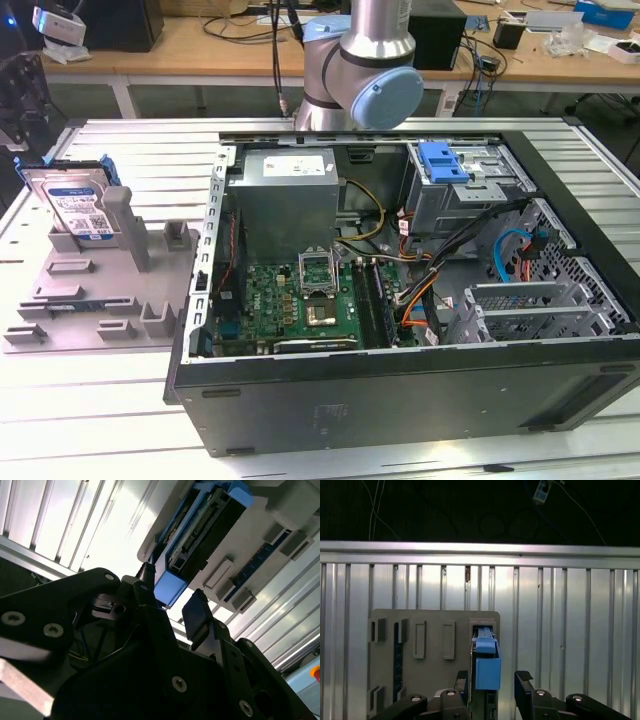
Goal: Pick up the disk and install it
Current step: 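Pick up the disk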
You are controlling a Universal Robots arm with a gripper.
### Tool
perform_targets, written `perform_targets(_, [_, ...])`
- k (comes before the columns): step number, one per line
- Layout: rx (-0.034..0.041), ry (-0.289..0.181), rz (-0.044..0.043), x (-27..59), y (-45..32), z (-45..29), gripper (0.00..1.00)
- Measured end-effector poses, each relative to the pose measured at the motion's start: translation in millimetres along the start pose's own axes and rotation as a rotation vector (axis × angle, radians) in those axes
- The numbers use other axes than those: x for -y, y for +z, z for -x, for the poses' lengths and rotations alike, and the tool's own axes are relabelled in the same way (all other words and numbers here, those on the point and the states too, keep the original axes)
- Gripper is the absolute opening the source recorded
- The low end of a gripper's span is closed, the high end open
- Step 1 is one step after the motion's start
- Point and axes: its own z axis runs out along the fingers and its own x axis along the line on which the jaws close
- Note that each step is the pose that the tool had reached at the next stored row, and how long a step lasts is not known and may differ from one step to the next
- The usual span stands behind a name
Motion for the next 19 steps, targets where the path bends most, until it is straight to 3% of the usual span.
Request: perform_targets(19, [0.0015,0.0,0.0001,0.2,16.8,-4.9,0.5])
